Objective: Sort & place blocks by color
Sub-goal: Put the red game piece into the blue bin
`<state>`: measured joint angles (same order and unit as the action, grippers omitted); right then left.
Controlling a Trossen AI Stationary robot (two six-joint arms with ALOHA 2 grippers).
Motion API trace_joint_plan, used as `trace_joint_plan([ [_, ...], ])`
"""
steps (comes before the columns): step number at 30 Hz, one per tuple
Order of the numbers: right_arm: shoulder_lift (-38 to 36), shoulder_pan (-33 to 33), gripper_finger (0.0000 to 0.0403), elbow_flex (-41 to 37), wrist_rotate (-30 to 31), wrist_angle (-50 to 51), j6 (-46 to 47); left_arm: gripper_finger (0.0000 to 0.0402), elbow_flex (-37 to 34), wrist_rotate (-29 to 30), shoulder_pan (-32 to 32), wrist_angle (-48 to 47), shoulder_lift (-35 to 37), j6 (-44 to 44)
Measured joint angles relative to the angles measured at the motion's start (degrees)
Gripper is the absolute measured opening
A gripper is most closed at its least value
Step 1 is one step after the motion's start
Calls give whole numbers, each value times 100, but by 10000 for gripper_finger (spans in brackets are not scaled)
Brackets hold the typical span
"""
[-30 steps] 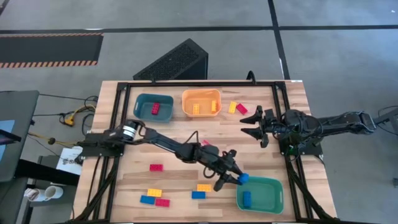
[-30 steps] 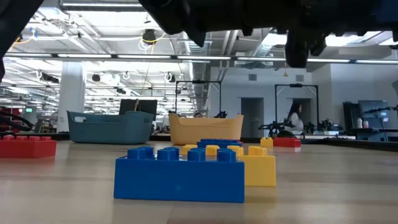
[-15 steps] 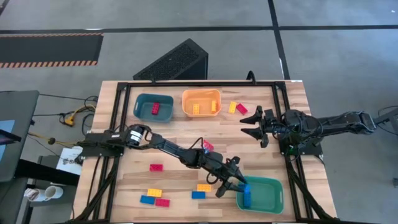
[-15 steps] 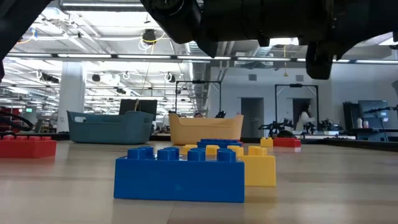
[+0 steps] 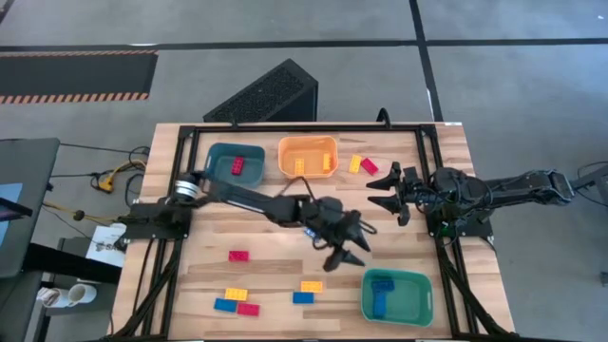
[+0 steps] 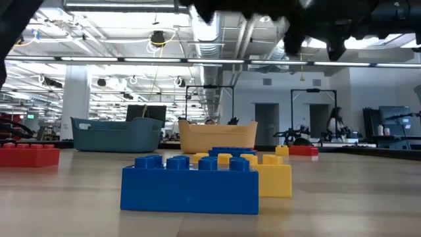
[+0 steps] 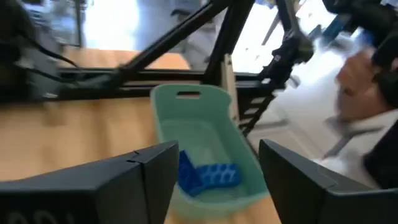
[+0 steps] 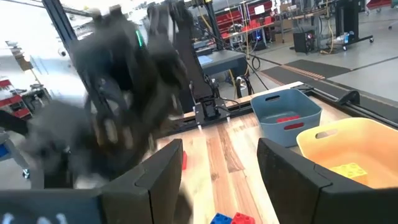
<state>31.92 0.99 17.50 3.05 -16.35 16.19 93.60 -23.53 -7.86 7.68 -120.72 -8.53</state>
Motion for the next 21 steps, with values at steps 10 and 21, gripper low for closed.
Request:
trace_joint_plan([
  [10, -2, 0, 230, 0, 0, 79, 46, 139, 4, 1705, -157, -2538, 1280, 1134],
  [21, -2, 0, 230, 0, 2, 99, 70, 115, -864, 1975, -255, -1908, 1571, 1090],
])
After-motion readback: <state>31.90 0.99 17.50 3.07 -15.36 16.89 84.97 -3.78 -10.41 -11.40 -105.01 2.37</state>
